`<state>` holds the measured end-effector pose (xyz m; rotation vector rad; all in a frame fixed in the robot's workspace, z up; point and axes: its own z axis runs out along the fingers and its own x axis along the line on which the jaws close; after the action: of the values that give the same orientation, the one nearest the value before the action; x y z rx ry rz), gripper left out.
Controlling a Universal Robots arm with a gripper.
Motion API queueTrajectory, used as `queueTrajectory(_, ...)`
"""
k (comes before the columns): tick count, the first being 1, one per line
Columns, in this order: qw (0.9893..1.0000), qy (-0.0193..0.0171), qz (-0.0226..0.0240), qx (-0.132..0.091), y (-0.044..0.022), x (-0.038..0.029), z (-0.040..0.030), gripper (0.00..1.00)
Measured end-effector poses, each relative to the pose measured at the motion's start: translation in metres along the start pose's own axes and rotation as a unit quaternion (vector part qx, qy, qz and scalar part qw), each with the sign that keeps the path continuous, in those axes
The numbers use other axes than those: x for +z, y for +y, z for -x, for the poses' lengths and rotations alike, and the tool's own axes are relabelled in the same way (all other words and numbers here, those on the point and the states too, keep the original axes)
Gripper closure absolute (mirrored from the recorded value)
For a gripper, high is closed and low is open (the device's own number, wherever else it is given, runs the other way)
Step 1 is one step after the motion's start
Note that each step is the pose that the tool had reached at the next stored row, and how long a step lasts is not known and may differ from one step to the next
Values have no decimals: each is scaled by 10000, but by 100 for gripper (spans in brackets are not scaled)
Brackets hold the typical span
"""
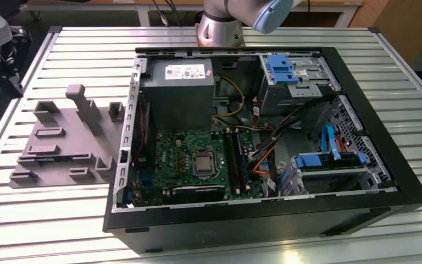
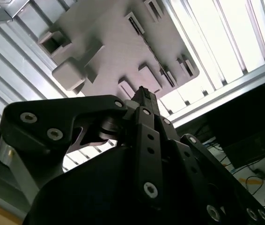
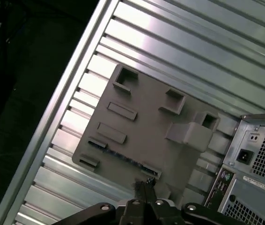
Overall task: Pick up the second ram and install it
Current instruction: 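Pick up the second ram and move it above second insertion slot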
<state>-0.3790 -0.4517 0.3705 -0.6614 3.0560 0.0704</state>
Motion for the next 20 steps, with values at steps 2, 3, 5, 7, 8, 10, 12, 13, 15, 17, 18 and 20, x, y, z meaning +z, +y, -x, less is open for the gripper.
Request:
queueTrajectory(2, 9998, 7, 4, -180, 0, 6, 0, 89)
queueTrajectory(3, 9996, 11, 6, -269, 0, 8, 0, 89)
queueTrajectory(5, 9990, 19, 10, -454, -1, 14, 0, 89)
queueTrajectory(7, 9980, 26, 15, -634, -1, 19, 0, 89)
queueTrajectory(8, 9974, 30, 17, -723, -1, 21, -1, 89)
queueTrajectory(10, 9958, 38, 21, -910, -1, 25, 0, 89)
queueTrajectory(12, 9940, 45, 25, -1089, -1, 29, -1, 89)
queueTrajectory(13, 9930, 49, 27, -1178, -1, 30, -1, 89)
queueTrajectory(15, 9907, 56, 32, -1356, -2, 33, -1, 89)
queueTrajectory(17, 9881, 62, 36, -1538, -2, 36, -1, 89)
queueTrajectory(18, 9867, 66, 38, -1626, -2, 37, -1, 89)
queueTrajectory(20, 9836, 74, 42, -1803, -2, 41, -1, 89)
